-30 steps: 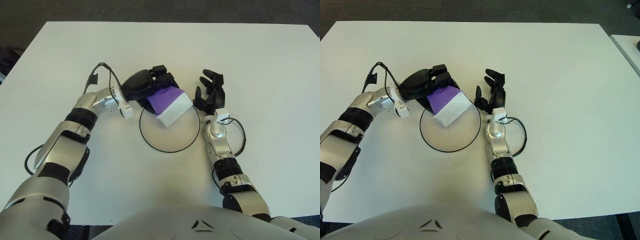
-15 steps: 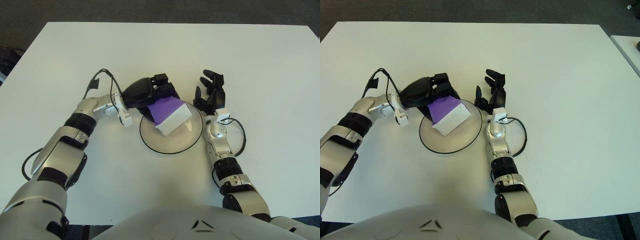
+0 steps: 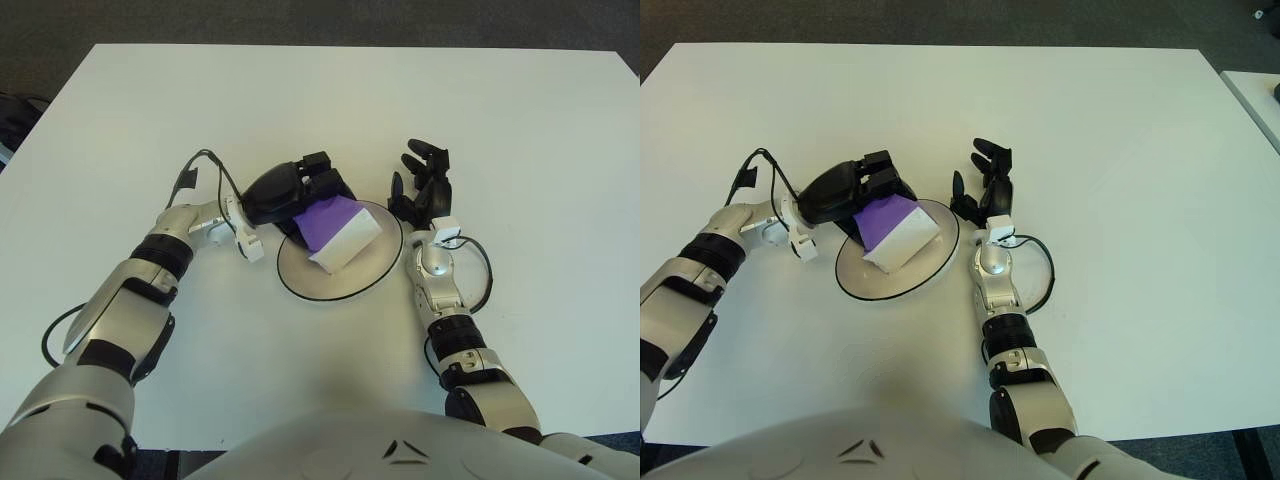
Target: Put the tissue paper into the plate.
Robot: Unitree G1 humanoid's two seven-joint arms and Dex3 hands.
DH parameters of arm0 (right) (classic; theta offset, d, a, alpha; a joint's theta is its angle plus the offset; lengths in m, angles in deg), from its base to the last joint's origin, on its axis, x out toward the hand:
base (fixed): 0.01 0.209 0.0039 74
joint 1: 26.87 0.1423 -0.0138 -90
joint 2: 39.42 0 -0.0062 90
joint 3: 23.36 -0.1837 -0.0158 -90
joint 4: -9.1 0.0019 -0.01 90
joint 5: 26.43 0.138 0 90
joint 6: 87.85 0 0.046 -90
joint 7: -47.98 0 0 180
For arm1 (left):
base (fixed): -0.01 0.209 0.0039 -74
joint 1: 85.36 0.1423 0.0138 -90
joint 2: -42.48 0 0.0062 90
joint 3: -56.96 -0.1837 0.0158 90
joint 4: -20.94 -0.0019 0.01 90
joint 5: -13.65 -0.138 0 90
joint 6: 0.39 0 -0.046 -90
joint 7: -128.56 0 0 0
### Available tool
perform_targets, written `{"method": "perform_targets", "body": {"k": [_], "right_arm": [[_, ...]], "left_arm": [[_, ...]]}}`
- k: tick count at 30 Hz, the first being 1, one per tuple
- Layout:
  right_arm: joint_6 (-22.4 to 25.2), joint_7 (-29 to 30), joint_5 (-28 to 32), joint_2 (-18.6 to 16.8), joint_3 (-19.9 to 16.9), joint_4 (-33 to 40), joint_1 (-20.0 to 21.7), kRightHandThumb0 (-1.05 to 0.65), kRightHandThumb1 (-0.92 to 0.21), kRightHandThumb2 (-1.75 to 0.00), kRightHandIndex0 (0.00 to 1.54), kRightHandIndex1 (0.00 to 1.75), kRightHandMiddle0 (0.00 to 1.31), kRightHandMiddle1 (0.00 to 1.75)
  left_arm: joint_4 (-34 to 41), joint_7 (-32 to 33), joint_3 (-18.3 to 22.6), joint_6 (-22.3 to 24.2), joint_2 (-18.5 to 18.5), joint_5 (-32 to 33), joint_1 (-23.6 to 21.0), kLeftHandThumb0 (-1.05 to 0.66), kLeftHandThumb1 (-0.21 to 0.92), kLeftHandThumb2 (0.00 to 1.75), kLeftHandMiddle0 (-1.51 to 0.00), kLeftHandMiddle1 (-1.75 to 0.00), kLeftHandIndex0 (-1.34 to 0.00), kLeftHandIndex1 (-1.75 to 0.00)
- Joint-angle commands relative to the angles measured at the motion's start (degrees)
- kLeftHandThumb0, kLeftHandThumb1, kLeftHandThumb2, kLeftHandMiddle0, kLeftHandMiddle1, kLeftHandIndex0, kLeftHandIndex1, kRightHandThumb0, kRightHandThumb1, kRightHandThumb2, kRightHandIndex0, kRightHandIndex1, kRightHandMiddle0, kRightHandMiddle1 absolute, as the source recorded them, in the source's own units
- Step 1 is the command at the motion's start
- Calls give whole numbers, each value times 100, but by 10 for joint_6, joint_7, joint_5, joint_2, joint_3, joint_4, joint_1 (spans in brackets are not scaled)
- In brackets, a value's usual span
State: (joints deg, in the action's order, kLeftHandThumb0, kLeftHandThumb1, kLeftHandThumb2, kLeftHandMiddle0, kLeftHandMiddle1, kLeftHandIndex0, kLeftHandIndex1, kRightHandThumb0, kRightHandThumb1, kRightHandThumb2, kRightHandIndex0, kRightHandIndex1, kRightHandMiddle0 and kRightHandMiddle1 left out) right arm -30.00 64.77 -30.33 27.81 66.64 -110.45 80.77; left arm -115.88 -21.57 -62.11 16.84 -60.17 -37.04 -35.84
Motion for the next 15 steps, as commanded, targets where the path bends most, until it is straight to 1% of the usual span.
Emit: {"method": "perform_targets", "body": {"k": [1,3,4,6,9,10,12,13,15], "right_arm": [[18,0,-4,8,-10,-64,-65,-39,-69,-83,32,80,0,111],[19,0,-4,8,-10,-64,-65,-40,-69,-83,32,81,0,111],[20,0,-4,8,-10,-65,-64,-40,-69,-82,32,81,0,111],[21,0,-4,9,-10,-65,-64,-40,-70,-82,31,81,0,111],[23,-1,-4,9,-10,-65,-64,-41,-71,-81,31,81,0,111],[23,-1,-4,9,-10,-65,-64,-41,-71,-81,31,81,0,111],[25,-1,-5,9,-10,-66,-64,-41,-72,-80,32,81,0,111],[26,-1,-5,9,-10,-67,-63,-41,-72,-80,32,81,0,111],[26,-1,-5,9,-10,-68,-63,-41,-73,-80,32,81,1,111]], "left_arm": [[-20,-41,-24,-20,1,-1,18,-68,87,60,-15,-121,-9,-149],[-21,-49,-25,-23,1,7,18,-76,90,57,-6,-107,-4,-135],[-20,-52,-24,-25,-1,8,18,-78,91,57,-5,-105,-3,-133],[-14,-55,-24,-26,-4,5,18,-82,91,57,-3,-89,-1,-117],[-8,-57,-23,-26,-6,0,19,-85,92,60,-4,-69,0,-102],[-5,-56,-23,-24,-8,-4,18,-85,92,61,-4,-67,0,-100],[4,-54,-24,-18,-12,-16,18,-86,92,66,-6,-51,0,-91],[10,-48,-23,-14,-13,-23,19,-86,92,67,-6,-48,0,-90],[15,-41,-22,-9,-15,-32,20,-86,92,73,-8,-32,0,-83]]}}
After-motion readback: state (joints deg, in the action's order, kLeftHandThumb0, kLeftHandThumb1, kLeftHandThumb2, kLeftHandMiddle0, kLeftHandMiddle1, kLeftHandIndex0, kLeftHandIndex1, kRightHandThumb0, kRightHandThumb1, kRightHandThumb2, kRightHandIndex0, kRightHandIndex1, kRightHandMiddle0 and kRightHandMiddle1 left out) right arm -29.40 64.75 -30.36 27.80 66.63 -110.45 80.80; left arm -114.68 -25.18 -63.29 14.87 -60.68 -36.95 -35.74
